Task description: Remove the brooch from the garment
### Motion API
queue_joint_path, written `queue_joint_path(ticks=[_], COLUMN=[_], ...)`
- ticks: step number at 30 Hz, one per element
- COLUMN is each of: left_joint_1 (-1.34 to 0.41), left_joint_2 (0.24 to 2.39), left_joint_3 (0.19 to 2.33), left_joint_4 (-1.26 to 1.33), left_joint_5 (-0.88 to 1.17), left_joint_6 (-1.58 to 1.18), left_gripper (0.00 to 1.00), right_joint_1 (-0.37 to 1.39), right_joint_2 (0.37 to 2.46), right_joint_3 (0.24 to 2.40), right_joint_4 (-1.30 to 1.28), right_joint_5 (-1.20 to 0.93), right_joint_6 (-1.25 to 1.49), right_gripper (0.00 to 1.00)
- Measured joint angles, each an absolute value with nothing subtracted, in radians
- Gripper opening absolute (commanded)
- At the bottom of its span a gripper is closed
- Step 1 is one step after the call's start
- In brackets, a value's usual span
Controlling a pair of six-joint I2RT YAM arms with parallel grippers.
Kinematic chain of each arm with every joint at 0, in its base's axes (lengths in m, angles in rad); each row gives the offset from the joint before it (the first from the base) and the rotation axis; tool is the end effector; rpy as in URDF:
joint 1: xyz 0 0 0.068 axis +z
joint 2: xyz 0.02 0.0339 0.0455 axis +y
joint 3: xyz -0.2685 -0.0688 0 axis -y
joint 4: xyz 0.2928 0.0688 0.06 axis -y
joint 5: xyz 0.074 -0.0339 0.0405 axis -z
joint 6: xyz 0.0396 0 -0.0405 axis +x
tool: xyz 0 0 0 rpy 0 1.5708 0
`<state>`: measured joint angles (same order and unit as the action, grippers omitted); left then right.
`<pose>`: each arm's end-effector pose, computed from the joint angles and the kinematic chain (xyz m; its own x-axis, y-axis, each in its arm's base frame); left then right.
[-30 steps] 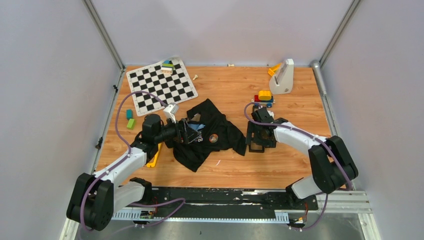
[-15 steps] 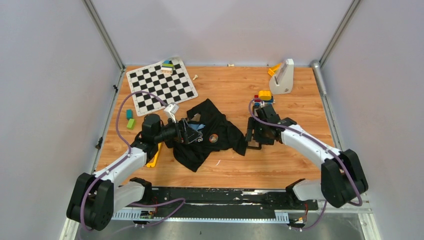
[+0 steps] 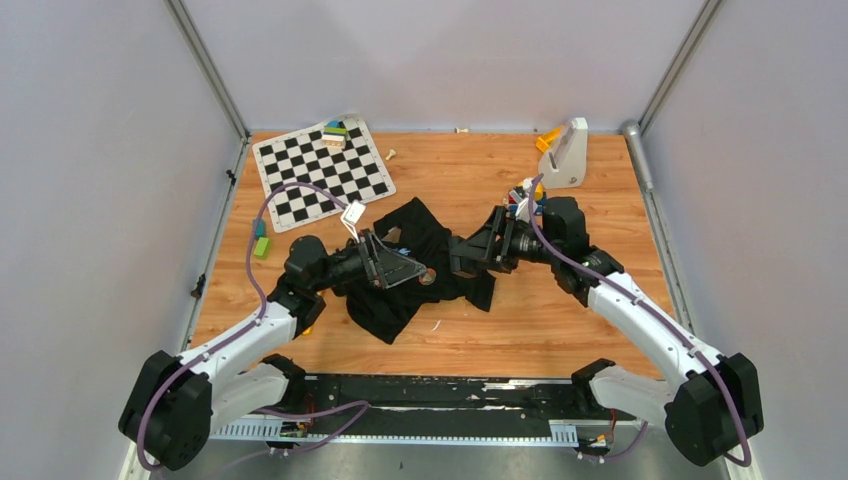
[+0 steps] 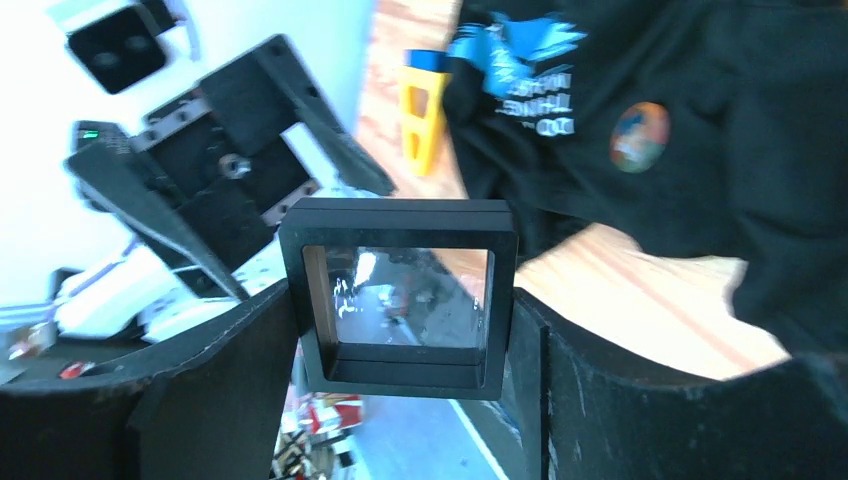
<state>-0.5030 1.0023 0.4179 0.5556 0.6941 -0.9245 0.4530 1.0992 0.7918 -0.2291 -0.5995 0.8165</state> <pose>0.2131 -0.1462 0.2253 -0.7582 -0.2832 -0.5873 0.5404 0.2310 -0.8091 0.2482 0.1457 0.2667 -0.8958 0.2331 -0.3784 -0.2111 0.5260 0.8239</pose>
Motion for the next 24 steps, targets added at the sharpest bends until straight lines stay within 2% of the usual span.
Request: queue_joint_path(ticks=[9, 24], left_joint_1=[-0.580, -0.588], left_joint_2=[1.019, 1.156], left_joint_3=[0.418, 0.434], left_joint_4=[0.809, 1.055], left_joint_5=[0.640, 0.558], left_joint_6=[-1.152, -1.367], left_gripper=[1.00, 1.00], right_joint_1=[0.461, 0.494], right_joint_2=[1.090, 1.088], right_joint_3=[0.752, 0.735], right_joint_4=[0.107, 0.261], right_joint_5=[-0.762, -0.833], right_joint_6=[1.055, 1.170], right_gripper=[0.54, 0.56])
